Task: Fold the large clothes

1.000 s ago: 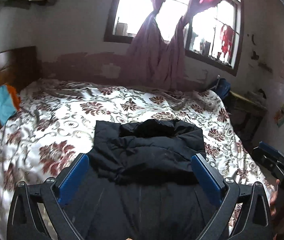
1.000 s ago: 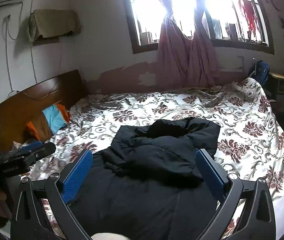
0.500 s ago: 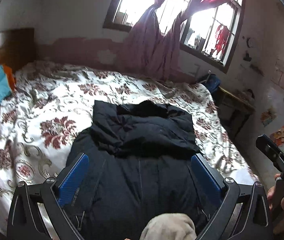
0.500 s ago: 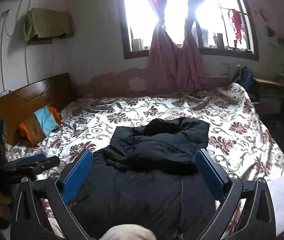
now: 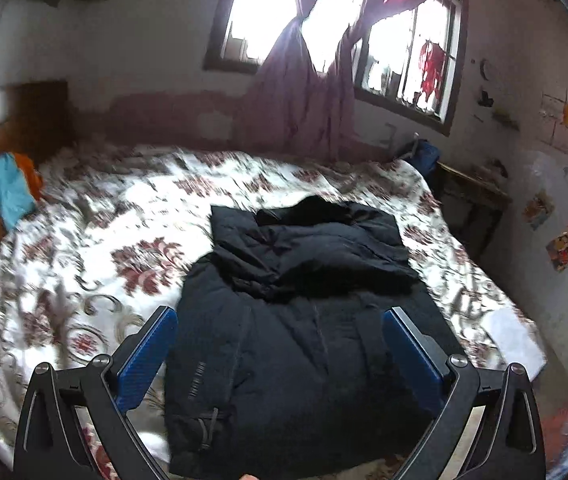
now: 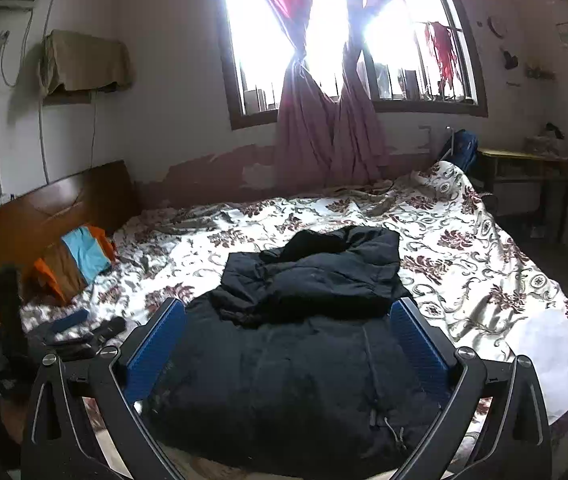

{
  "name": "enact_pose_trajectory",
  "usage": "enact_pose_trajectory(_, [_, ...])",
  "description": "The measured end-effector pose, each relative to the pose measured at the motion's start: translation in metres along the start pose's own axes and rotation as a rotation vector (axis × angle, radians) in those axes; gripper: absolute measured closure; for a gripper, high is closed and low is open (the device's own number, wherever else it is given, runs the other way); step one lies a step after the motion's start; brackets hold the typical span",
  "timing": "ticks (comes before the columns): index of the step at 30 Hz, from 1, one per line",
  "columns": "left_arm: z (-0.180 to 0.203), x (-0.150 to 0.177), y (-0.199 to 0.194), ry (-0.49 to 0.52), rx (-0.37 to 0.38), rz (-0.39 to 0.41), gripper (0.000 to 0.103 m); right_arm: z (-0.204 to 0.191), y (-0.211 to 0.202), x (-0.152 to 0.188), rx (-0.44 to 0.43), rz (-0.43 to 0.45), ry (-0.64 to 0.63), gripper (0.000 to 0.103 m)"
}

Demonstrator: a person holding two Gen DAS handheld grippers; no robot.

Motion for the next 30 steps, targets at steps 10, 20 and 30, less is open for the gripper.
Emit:
enact_pose_trajectory(10, [0.012,0.048,-0.02,0.002,-0.068,0.0,0.0,0.058,0.006,0.058,-0.042,-0.098,-0.029,0.002])
enact_pose_trajectory(20, [0.017,0.135,-0.015,0.097,-0.07,-0.087,0.0,0.063,0.022,0.132,-0.032,-0.33,-0.197,0.002])
enact_pose_trajectory(30, [0.05,0.18,0.039,0.34,-0.142,-0.344,0.0,0.077,0.078,0.188,0.112,-0.685,-0.205,0.002])
Point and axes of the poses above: each gripper's, at about its wrist camera, not at the fingertips, and y roughly the way its jaws point, z to its right, x to its underside, the point moved 2 cm from there along y, roughly the way its jaws point, and after that the axes turned 15 degrees about -x, right-handed, at the moved point
